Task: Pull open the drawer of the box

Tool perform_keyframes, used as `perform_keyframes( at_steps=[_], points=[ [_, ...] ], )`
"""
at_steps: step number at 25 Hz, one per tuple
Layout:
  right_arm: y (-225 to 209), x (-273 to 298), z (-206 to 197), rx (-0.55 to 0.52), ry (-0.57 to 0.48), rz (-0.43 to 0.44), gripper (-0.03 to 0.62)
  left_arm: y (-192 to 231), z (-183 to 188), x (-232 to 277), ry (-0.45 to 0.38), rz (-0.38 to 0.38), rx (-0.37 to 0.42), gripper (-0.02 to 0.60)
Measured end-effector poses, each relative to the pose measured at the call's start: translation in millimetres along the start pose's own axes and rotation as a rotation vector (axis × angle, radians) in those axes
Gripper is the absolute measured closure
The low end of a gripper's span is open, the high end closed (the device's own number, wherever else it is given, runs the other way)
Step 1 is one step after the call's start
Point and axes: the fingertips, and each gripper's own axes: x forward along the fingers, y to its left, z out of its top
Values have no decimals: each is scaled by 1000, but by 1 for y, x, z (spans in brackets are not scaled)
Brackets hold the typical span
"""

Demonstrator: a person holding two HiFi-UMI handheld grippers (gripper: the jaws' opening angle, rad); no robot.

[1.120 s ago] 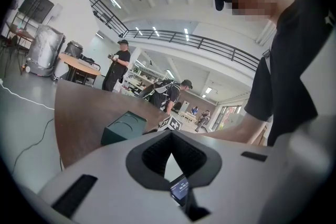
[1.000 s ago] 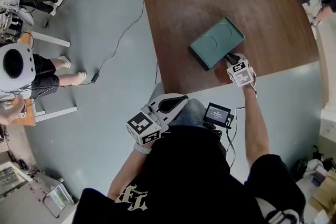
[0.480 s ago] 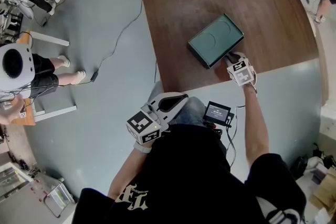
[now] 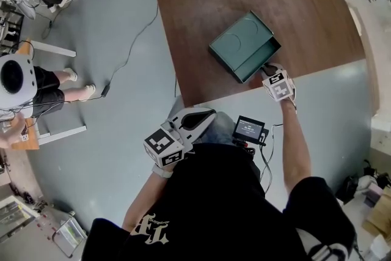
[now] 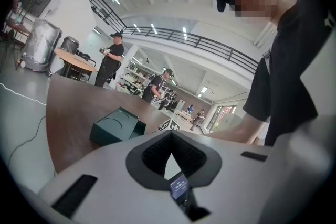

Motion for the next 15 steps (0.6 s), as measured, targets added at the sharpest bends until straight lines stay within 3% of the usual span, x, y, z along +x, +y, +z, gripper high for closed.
perform_keyframes(
  at_steps=[15],
  points=[
    [-3, -25, -34, 11, 35, -14, 543, -45, 23, 18, 62, -58, 30, 577]
  ],
)
